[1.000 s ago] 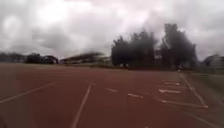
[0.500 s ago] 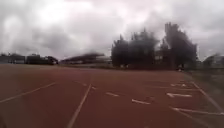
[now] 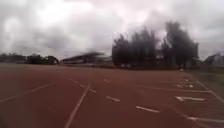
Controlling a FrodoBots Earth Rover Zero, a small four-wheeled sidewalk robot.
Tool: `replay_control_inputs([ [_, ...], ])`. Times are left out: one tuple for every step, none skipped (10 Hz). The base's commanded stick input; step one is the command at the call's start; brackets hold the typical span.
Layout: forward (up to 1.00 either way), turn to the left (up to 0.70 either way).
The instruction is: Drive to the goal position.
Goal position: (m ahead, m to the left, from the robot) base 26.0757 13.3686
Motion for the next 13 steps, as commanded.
replay_control_inputs([
  [0.70, 0.00],
  [0.70, 0.00],
  [0.70, 0.00],
  [0.70, 0.00],
  [0.70, 0.00],
  [0.70, 0.00],
  [0.70, 0.00],
  [0.70, 0.00],
  [0.70, 0.00],
  [0.70, 0.00],
  [0.70, 0.00],
  [0.70, 0.00],
  [0.70, 0.00],
])
